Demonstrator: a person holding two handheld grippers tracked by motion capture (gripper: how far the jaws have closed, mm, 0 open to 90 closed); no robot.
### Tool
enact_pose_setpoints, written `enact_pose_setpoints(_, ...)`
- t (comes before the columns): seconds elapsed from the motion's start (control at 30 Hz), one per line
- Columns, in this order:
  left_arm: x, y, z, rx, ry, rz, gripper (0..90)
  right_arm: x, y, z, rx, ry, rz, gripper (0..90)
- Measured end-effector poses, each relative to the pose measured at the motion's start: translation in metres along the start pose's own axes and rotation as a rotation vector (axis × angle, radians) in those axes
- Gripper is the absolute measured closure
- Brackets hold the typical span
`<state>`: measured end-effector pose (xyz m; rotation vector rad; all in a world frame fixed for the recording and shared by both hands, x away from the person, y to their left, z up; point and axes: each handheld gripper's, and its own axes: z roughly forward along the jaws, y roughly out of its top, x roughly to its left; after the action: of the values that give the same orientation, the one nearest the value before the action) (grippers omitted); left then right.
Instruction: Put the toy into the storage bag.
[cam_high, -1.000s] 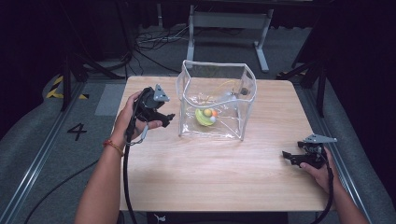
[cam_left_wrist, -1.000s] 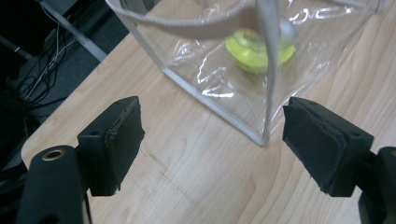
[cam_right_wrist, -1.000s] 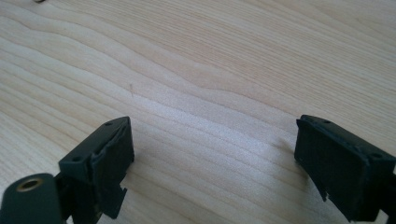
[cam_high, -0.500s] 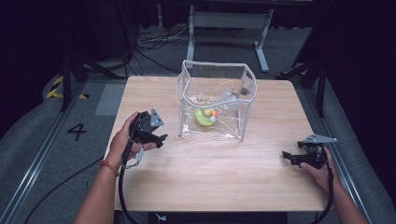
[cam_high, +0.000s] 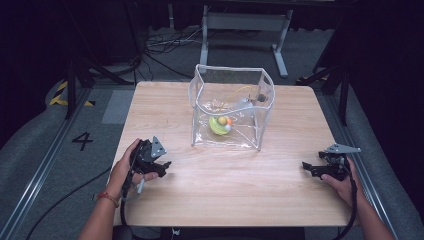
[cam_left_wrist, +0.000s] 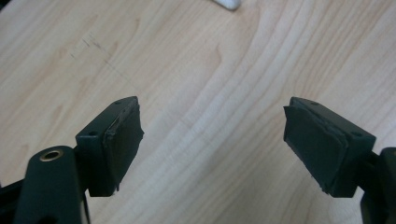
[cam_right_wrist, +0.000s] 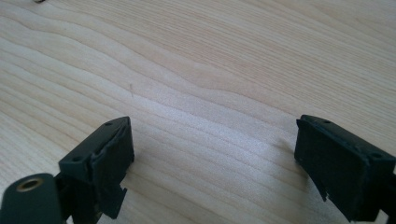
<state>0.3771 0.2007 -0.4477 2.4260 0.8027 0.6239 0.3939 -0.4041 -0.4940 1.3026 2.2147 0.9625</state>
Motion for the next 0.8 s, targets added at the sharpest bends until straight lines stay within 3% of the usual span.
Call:
enact_pose_setpoints(0.1,-0.005,-0.011,0.003,0.015,-0.002,0.006,19.7,0.000,0.000,0.000,0.000,0.000,0.000,12.1)
enact_pose_setpoints(0.2,-0.008,-0.023,0.003,0.010,-0.014,-0.032,19.2,0.000,0.000,0.000,0.000,0.000,-0.001,12.2)
enact_pose_setpoints(0.27,-0.010,-0.030,0.004,0.012,-0.007,-0.033,19.2,0.000,0.000,0.000,0.000,0.000,0.000,12.2)
enact_pose_setpoints(0.37,-0.009,-0.037,0.002,-0.025,-0.021,-0.077,19.1,0.000,0.000,0.000,0.000,0.000,0.000,12.2)
enact_pose_setpoints(0.67,-0.005,-0.061,-0.005,-0.065,-0.069,-0.167,18.2,0.000,0.000,0.000,0.000,-0.001,-0.001,12.2)
enact_pose_setpoints(0.8,-0.003,-0.068,-0.004,-0.083,-0.084,-0.252,16.3,0.000,0.000,0.000,0.001,-0.001,0.000,12.2)
